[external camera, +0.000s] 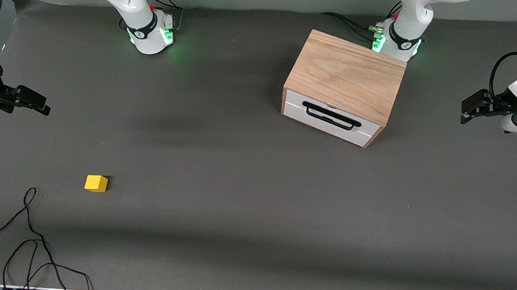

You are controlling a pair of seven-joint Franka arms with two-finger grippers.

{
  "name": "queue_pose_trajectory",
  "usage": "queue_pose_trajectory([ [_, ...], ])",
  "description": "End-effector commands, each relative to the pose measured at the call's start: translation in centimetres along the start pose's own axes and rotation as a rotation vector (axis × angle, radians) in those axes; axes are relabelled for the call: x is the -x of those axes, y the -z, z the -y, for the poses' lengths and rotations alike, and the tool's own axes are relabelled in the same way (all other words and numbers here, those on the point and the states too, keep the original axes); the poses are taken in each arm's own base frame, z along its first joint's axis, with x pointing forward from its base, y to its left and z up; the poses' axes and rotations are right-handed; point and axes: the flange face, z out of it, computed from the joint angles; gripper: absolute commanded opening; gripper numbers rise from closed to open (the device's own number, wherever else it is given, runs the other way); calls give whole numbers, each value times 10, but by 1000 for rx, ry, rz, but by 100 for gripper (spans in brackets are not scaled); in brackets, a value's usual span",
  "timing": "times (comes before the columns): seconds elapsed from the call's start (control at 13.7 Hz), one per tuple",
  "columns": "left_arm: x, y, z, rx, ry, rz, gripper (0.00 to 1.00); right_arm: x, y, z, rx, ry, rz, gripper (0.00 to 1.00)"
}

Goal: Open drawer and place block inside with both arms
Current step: 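Move the right gripper toward the yellow cube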

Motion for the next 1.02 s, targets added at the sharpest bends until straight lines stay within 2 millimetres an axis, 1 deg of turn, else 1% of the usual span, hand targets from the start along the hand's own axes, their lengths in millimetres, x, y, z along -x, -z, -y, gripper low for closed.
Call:
queue_pose_trajectory([
  [0.0, 1, 2, 1, 1, -2, -4, 100, 2, 4, 1, 18, -18, 5, 100],
  [0.29, 3, 0, 3, 3, 1, 6, 100, 0, 5, 1, 18, -16, 1, 100],
  [0.73, 2, -1, 3, 3, 1, 8, 100, -2, 2, 1, 19, -13, 7, 100],
  [0.95, 3, -1, 4, 3, 3, 8, 100, -3, 0, -5, 19, -9, 7, 100],
])
